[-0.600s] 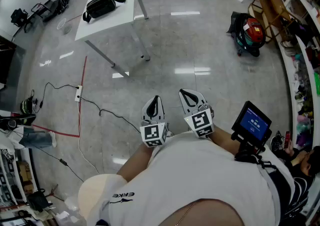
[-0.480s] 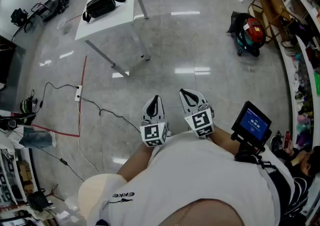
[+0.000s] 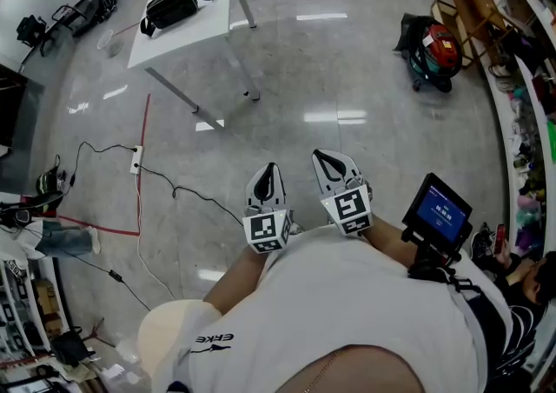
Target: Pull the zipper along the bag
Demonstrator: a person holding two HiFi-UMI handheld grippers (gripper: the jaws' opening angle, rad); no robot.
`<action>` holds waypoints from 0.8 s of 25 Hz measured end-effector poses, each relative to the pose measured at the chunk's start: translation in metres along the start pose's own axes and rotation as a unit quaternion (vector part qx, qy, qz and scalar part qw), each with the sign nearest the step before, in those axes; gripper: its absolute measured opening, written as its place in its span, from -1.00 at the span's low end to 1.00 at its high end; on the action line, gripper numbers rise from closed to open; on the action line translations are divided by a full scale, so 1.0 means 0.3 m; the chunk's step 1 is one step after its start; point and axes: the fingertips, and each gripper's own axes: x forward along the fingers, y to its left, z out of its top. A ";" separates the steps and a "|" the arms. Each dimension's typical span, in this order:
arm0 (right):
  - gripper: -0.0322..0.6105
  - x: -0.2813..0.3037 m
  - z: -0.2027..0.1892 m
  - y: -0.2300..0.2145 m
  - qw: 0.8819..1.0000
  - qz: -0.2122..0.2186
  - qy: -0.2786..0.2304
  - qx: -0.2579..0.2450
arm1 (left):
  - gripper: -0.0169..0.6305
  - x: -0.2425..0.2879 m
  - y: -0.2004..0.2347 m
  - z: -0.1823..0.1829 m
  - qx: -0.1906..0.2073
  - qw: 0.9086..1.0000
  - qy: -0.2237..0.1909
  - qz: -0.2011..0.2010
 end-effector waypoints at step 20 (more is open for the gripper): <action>-0.89 0.120 0.078 0.165 0.980 0.195 -0.022 -0.047 | -0.94 -0.113 0.142 0.024 -0.031 0.980 -0.008 0.195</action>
